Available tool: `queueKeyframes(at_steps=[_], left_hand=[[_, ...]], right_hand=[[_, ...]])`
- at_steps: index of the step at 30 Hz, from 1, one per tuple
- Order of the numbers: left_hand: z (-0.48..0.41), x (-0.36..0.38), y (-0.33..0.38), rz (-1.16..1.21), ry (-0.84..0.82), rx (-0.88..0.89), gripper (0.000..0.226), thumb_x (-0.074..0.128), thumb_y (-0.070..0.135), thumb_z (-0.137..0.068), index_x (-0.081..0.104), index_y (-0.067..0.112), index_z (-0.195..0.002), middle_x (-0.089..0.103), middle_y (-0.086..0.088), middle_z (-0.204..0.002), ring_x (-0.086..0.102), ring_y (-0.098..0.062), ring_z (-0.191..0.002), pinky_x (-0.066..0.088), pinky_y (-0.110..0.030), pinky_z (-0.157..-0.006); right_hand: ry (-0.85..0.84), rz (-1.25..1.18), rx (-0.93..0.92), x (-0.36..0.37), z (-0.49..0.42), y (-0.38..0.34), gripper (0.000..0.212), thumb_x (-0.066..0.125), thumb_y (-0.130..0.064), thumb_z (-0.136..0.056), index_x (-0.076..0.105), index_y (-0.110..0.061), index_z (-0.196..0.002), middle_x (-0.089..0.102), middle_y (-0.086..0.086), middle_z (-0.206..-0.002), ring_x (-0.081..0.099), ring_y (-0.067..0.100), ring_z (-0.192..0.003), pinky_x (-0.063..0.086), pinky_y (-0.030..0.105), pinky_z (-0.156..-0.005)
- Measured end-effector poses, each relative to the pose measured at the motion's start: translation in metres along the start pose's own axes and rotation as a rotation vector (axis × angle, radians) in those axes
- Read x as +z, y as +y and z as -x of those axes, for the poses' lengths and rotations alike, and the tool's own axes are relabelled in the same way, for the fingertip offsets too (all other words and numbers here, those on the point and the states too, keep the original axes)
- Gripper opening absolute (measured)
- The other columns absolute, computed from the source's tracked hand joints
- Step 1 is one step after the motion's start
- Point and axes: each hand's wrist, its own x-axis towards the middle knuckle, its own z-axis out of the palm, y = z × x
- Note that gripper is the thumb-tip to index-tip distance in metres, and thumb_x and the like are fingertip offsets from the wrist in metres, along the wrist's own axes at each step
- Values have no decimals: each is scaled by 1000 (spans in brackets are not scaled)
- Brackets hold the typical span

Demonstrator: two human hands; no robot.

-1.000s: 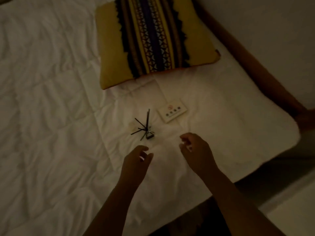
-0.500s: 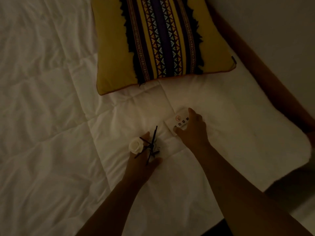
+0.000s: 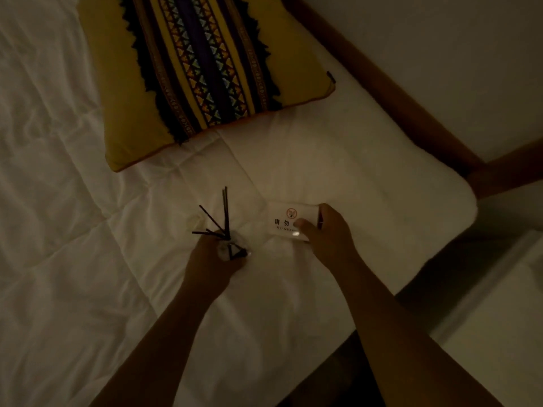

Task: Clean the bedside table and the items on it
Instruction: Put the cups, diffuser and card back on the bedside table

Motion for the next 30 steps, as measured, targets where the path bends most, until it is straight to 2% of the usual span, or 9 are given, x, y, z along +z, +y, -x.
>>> queueKeyframes(at_steps=[4, 8, 12, 15, 18, 22, 27, 28, 30], left_hand=[[27, 31, 40, -3, -120, 30, 60, 85, 22, -70, 57, 20, -123, 61, 7, -108, 58, -10, -94, 42, -22, -77], [65, 96, 93, 62, -307, 122, 53, 83, 12, -71, 57, 21, -116, 67, 2, -106, 66, -7, -92, 58, -34, -83], [102, 183, 143, -66, -500, 205, 47, 80, 29, -75, 59, 14, -115, 67, -2, -108, 65, -17, -96, 53, -28, -83], [139, 245, 175, -78, -600, 220, 41, 83, 20, -73, 63, 21, -108, 68, 6, -102, 66, -14, -97, 53, -29, -85], [177, 303, 206, -148, -724, 293, 45, 84, 23, -70, 64, 27, -110, 70, 6, -109, 66, -13, -101, 52, -32, -89], [225, 372, 229, -222, -845, 378, 47, 86, 21, -69, 54, 41, -97, 60, 22, -101, 59, 5, -90, 46, -2, -69], [279, 454, 238, -366, -1008, 499, 53, 87, 24, -66, 47, 47, -94, 56, 26, -97, 56, 22, -83, 44, -1, -63], [288, 470, 238, -390, -1032, 532, 52, 86, 25, -67, 48, 47, -95, 56, 25, -99, 56, 22, -86, 44, -1, -66], [302, 496, 240, -422, -1065, 588, 51, 85, 27, -69, 50, 44, -102, 56, 21, -106, 58, 7, -97, 45, -10, -79]], right_hand=[[-9, -175, 57, -72, 41, 44, 20, 68, -24, -87, 56, -15, -101, 66, 1, -100, 65, 14, -89, 58, 28, -70], [118, -351, 158, -151, 86, 103, 16, 68, -18, -87, 57, -20, -98, 67, 1, -102, 66, 15, -95, 57, 23, -70], [238, -469, 267, -233, 128, 163, 13, 66, -10, -88, 58, -17, -97, 70, 6, -104, 67, 23, -99, 58, 42, -85], [321, -531, 288, -294, 160, 211, 10, 65, -6, -88, 58, -12, -92, 71, 10, -101, 69, 26, -96, 58, 49, -82], [421, -612, 319, -345, 195, 258, 13, 66, -4, -86, 60, -16, -87, 73, 8, -97, 71, 25, -94, 59, 46, -79], [518, -648, 358, -390, 235, 314, 20, 68, -7, -85, 64, -26, -85, 75, -3, -91, 72, 14, -87, 60, 33, -74], [710, -670, 447, -423, 275, 383, 17, 68, -7, -86, 62, -22, -88, 73, -3, -94, 71, 14, -89, 57, 24, -68], [752, -672, 470, -429, 280, 396, 15, 68, -7, -86, 61, -20, -90, 72, -1, -98, 70, 15, -91, 58, 26, -69], [820, -640, 519, -438, 286, 416, 16, 68, -10, -86, 59, -13, -99, 70, 8, -105, 68, 22, -94, 59, 35, -75]])
